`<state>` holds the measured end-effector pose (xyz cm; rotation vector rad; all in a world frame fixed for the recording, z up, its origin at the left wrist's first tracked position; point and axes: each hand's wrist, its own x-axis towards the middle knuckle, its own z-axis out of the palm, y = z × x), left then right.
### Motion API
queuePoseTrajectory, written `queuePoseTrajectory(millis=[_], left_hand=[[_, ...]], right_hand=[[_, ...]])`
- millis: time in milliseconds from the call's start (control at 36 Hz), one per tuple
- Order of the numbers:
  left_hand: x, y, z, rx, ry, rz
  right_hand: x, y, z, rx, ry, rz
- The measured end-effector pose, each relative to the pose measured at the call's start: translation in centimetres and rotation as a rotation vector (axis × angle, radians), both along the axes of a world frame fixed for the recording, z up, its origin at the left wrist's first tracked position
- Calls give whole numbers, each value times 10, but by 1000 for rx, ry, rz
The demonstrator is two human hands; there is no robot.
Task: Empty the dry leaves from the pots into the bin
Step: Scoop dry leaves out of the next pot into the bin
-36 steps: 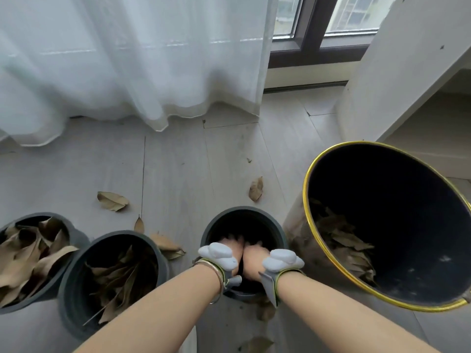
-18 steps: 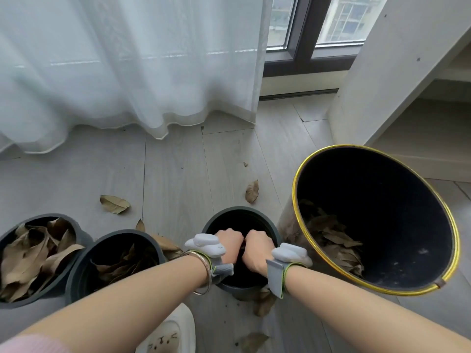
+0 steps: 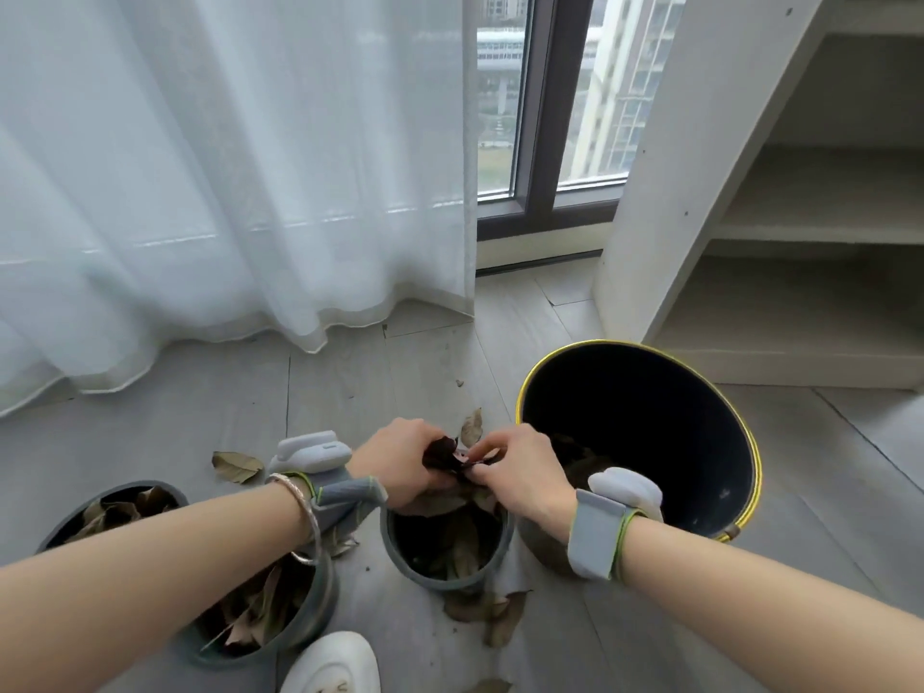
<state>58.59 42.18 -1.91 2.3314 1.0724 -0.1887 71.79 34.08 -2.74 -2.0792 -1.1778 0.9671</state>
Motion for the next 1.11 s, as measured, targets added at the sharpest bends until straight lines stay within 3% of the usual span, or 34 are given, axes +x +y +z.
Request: queuePoseTrajectory(millis=[250,417,694,1111], left_hand=[[48,-9,48,62,-239,32],[94,-24,44,52,-302,65],[157,-60,-2,57,-127,-5],[171,-56,-38,47,156,-150]], right_hand=[[54,-13,56,130,-2,-88],[90,-29,57,115,52,-186],[137,-60,16,-74,-88,-139],[149,-61,-15,-266,-187,-10]])
